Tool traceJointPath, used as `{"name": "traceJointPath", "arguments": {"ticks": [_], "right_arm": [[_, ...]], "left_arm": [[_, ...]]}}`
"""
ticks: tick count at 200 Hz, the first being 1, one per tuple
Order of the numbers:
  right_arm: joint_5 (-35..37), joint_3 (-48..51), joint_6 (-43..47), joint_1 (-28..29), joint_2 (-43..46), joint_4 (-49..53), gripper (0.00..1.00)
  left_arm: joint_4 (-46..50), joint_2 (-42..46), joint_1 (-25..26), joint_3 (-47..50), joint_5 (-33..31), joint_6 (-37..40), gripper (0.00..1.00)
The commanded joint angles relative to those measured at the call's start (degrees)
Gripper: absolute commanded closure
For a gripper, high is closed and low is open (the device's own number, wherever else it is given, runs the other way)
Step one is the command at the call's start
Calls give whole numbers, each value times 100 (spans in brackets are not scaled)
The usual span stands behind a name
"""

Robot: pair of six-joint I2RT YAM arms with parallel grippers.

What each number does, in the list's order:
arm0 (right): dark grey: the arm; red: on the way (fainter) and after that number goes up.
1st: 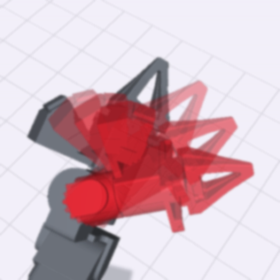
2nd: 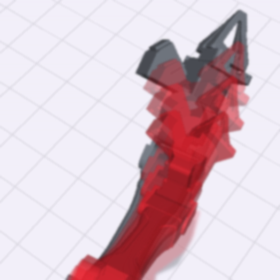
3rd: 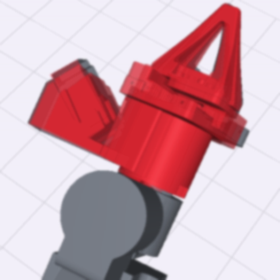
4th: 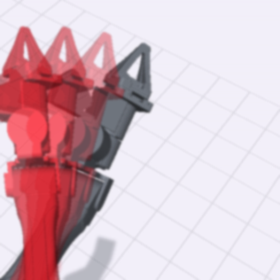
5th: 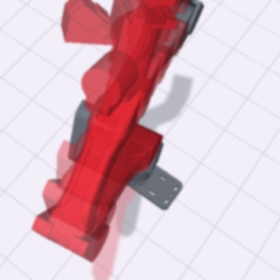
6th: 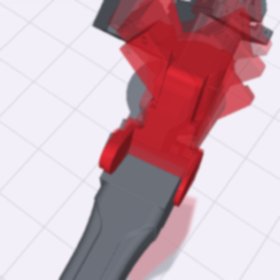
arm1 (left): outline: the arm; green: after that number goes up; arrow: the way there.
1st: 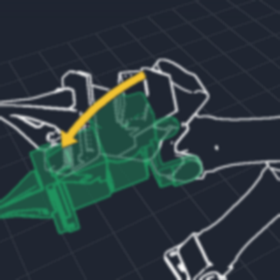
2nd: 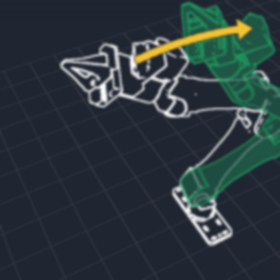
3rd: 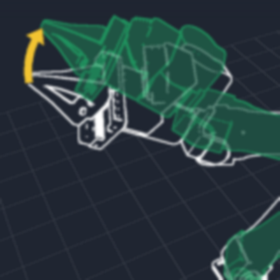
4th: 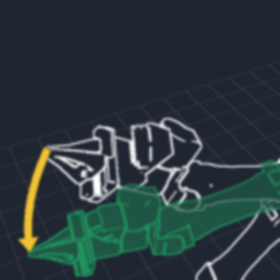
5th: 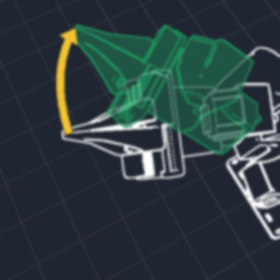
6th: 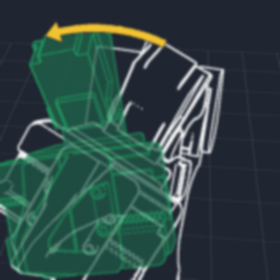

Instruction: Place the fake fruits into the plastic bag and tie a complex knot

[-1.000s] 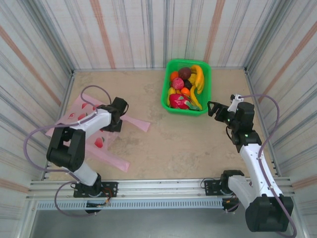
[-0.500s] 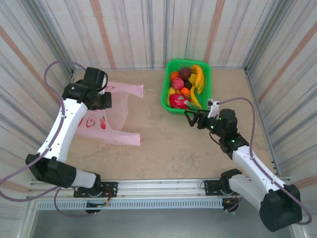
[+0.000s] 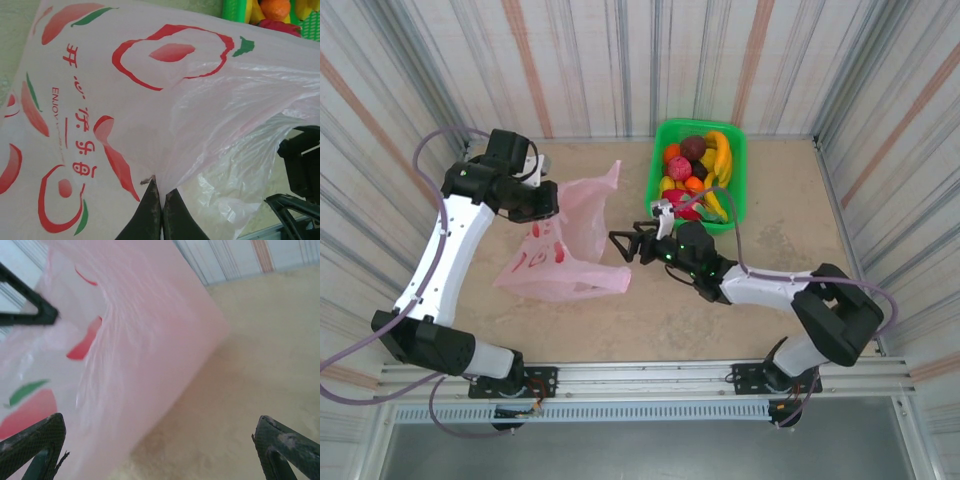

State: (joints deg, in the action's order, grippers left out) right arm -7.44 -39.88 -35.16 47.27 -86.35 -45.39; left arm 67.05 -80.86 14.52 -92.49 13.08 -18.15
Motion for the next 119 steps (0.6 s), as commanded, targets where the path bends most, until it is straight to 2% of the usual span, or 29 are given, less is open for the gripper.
{"name": "traceJointPath", "arguments": {"ticks": [1, 42, 61, 75, 89, 119], "right_arm": [[273, -345, -298, 35, -247, -524, 1], [200, -736, -386, 73, -600, -433, 0], [328, -942, -439, 90, -786, -252, 4], [416, -1074, -464, 94, -898, -193, 10], [595, -1175, -536, 96, -975, 13, 25], [1070, -1400, -619, 76, -866, 1177, 77]], "left_arm": [[-60, 190, 6, 89, 282, -110, 100], [-224, 271, 28, 239, 432, -163, 100], [-271, 273, 58, 266, 526, -171, 100], [-280, 272, 72, 266, 529, -147, 100], [-264, 294, 77, 245, 492, -85, 100], [116, 316, 33, -109, 79, 252, 100]]}}
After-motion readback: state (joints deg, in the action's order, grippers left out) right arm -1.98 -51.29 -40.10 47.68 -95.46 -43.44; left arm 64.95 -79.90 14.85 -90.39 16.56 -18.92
